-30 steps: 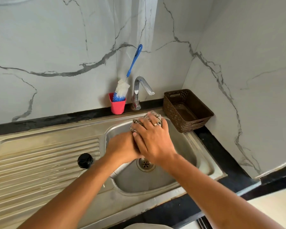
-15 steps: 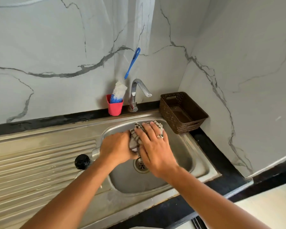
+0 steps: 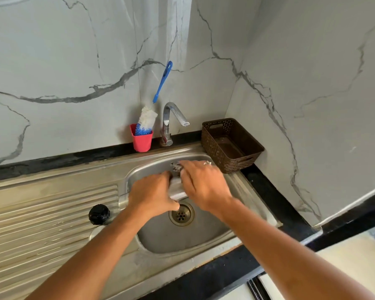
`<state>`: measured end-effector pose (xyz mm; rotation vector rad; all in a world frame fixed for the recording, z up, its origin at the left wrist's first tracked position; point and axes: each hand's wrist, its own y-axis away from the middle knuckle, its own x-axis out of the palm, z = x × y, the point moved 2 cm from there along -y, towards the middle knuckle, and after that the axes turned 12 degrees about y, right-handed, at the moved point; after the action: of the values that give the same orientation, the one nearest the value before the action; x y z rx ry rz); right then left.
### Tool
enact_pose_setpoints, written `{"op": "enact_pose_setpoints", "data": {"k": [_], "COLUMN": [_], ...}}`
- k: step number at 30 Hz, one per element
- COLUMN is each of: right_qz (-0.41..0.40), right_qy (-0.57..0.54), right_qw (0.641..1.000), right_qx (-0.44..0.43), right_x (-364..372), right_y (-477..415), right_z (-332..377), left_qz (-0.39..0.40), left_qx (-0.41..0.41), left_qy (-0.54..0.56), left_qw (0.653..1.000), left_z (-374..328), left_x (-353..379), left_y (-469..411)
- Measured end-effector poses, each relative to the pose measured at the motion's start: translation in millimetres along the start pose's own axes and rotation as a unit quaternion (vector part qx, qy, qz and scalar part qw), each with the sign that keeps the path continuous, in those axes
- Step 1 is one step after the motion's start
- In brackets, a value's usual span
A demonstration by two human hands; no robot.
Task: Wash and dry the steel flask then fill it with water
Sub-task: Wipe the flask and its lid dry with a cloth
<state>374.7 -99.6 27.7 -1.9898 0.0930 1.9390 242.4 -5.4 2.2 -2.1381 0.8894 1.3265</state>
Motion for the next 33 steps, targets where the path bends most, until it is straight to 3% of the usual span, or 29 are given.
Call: {"op": "enact_pose_setpoints", "data": {"k": [4, 7, 9, 11, 12, 14, 17, 19, 23, 25, 26, 27, 28, 29, 31, 33], "right_qz": [-0.030, -0.007, 0.111, 0.278, 0.324, 0.289, 0.037, -0.048, -0.039, 0.081, 0.178, 0.287, 0.386, 0.428, 0.407, 0.309], "right_qy": [0.020, 0.052, 0.041, 0.024, 0.012, 0.021, 0.070, 0.083, 0.034, -0.005, -0.076, -0.167, -0.293, -0.391, -0.565, -0.703], "right_qw": [0.997, 0.998, 0.993, 0.960, 0.946, 0.957, 0.997, 0.995, 0.999, 0.997, 0.981, 0.941, 0.864, 0.798, 0.689, 0.600], "right_qx": [-0.074, -0.022, 0.013, -0.011, -0.010, -0.017, 0.010, -0.019, -0.003, 0.009, 0.033, 0.069, 0.136, 0.163, 0.202, 0.223], "right_x": [6.6, 5.1, 4.3, 4.0, 2.2, 0.2, -6.0, 1.4, 9.1, 4.2, 2.6, -0.7, -3.4, -9.9, -15.7, -10.4], "right_y": [37.1, 17.3, -11.9, -37.4, -43.2, -43.2, -8.6, 22.2, 26.0, 2.9, -8.6, -19.7, -27.8, -29.1, -27.5, -24.4], "right_z": [24.0, 12.4, -6.4, -22.9, -26.8, -25.9, 0.5, 22.3, 16.8, 2.5, -9.9, -23.9, -39.6, -50.8, -58.8, -54.5], "left_qz": [-0.007, -0.019, -0.044, -0.063, -0.065, -0.056, -0.044, -0.042, -0.063, -0.056, -0.055, -0.058, -0.064, -0.074, -0.086, -0.079], "left_qx": [-0.048, -0.006, 0.048, 0.089, 0.098, 0.088, 0.039, 0.011, 0.034, 0.066, 0.084, 0.096, 0.103, 0.101, 0.071, 0.018], "left_qy": [0.021, -0.009, -0.041, -0.070, -0.078, -0.072, -0.003, 0.002, -0.028, -0.056, -0.065, -0.067, -0.057, -0.039, 0.014, 0.092], "left_qw": [0.999, 1.000, 0.997, 0.992, 0.990, 0.992, 0.998, 0.999, 0.997, 0.995, 0.993, 0.991, 0.991, 0.991, 0.994, 0.992], "left_z": [10.0, 1.0, -9.9, -19.7, -22.7, -21.8, -11.9, -6.8, -5.4, -9.8, -13.7, -17.7, -20.6, -21.9, -19.1, -15.7], "left_x": [-3.6, 6.3, 13.4, 14.9, 14.2, 10.6, 0.6, -7.0, -4.1, 3.0, 6.2, 7.7, 8.0, 7.1, 4.7, 2.3], "left_y": [3.0, 9.8, 14.2, 15.7, 15.9, 14.1, 9.1, 9.7, 15.3, 17.1, 18.4, 19.6, 20.0, 19.7, 16.8, 14.5]}}
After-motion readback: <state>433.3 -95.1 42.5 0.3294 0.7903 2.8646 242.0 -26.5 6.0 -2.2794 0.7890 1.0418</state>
